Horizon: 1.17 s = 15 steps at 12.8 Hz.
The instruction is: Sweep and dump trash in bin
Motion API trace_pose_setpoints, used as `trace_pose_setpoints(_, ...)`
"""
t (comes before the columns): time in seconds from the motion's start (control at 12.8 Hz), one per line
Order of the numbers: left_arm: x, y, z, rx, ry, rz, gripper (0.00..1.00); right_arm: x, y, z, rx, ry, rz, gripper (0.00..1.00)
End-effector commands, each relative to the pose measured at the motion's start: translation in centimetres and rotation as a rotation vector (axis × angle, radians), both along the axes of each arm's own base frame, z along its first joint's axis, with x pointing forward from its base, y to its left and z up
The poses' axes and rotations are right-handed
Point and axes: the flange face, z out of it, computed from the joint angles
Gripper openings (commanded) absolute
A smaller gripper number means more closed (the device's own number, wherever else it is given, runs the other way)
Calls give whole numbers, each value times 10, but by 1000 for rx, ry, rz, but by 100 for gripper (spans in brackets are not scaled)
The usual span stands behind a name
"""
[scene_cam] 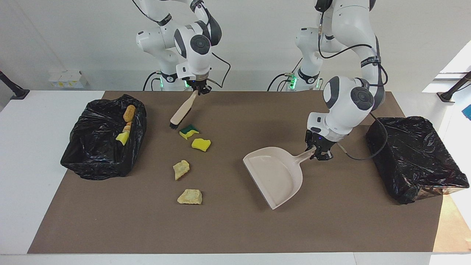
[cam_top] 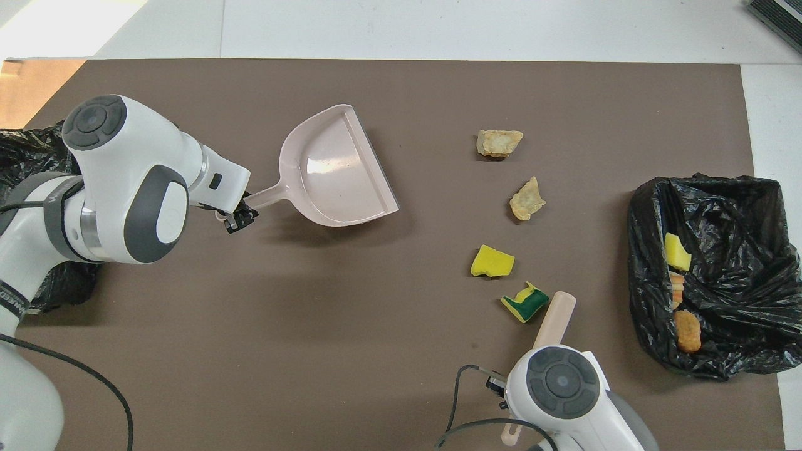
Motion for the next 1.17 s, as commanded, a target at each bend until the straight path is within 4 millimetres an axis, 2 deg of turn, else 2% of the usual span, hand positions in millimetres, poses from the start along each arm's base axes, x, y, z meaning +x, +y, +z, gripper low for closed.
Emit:
trace_pose_setpoints(0.0,-18,-22,6,100,-24,-149,0,17,-3,-9,94,-43,41,0)
trace_pose_setpoints(0.08,-25,-39,6,131,-28,-202,0,37,-6,-16,122,-72,43,0)
trace_pose_setpoints(0.31,-50,-81,6,148,-25,-218,0,105,30,-15,184,-93,45,0)
trace_pose_setpoints(0.55,-72,-105,-8,232,-7,-140,0,153,64,-15,265,-93,16,0)
trace_pose_setpoints(0.62,-76,-110,-8,241,5,-117,0,162,80,-17,282,-88,22,0)
trace_pose_setpoints(0.78,-86,-121,-8,258,25,-84,0,172,99,2,345,-82,-4,0)
trace_pose_setpoints(0.94,-86,-121,-4,276,20,-85,0,178,109,11,358,-63,6,0)
trace_pose_setpoints(1.09,-87,-123,-4,285,12,-91,0,166,126,8,366,-48,82,0)
